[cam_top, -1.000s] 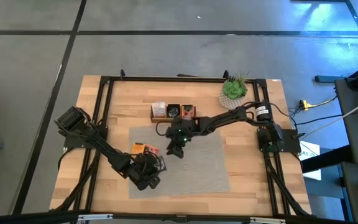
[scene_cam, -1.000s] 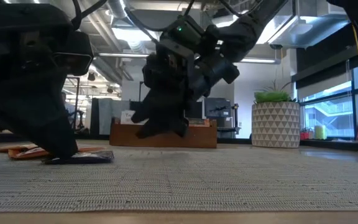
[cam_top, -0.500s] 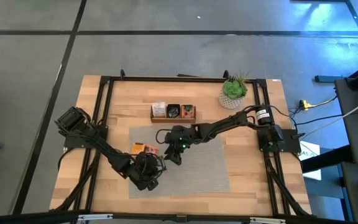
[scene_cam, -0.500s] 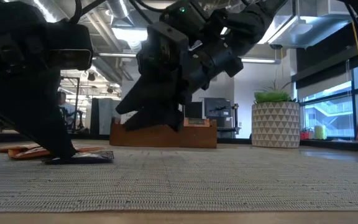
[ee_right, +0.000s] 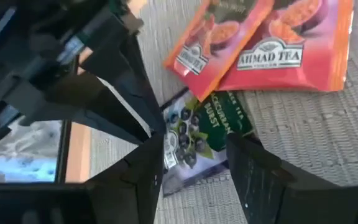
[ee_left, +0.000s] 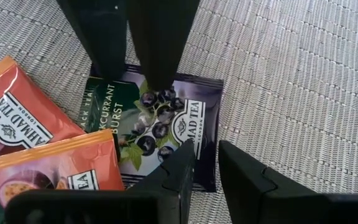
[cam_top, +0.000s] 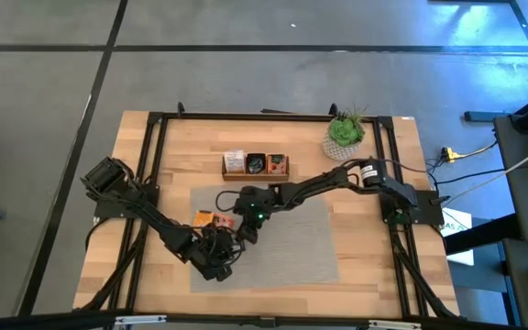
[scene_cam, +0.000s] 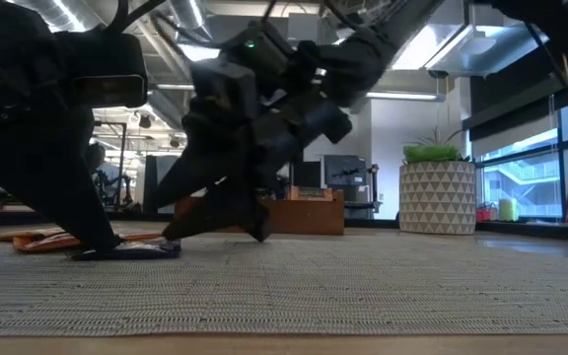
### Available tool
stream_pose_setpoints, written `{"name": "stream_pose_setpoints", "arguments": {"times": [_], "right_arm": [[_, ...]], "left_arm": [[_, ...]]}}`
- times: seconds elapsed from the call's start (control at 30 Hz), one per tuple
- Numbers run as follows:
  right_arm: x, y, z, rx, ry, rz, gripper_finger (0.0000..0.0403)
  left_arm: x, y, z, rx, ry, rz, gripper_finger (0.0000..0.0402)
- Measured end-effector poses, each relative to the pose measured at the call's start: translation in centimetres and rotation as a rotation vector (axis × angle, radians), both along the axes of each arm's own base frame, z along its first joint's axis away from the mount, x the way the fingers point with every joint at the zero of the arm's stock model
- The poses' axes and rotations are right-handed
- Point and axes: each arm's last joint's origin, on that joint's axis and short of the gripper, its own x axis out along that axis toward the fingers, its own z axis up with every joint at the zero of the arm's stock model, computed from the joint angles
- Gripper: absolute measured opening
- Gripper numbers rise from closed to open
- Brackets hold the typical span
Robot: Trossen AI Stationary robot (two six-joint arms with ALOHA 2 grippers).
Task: Pick & Place Tea
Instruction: Put the blue tea bag into the middle section of the wooden organizer
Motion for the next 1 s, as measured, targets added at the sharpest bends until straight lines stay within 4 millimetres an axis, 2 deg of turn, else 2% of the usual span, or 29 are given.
{"name": "stream_pose_setpoints", "arguments": {"times": [0.13, 0.33, 0.67, 0.83, 1.0], "right_arm": [[0.7, 0.0, 0.0, -0.016, 0.055, -0.012, 0.0177], [1.1, 0.0, 0.3, -0.026, 0.047, -0.010, 0.0177], [1.8, -1.9, 1.2, -0.070, 0.012, -0.072, 0.0177], [1.3, -1.6, 0.6, -0.065, 0.090, -0.045, 0.0177], [1.2, -0.7, 0.2, -0.058, 0.096, -0.010, 0.0177]], "left_arm": [[0.0, -0.1, 0.0, 0.002, 0.000, -0.002, 0.0072], [0.0, -0.1, 0.0, 0.006, 0.000, -0.008, 0.0072], [-0.1, -0.2, 0.0, 0.015, 0.005, -0.033, 0.0072], [-0.2, -0.2, 0.0, 0.025, 0.007, -0.043, 0.0072], [-0.2, -0.2, 0.0, 0.051, 0.010, -0.068, 0.0072]]}}
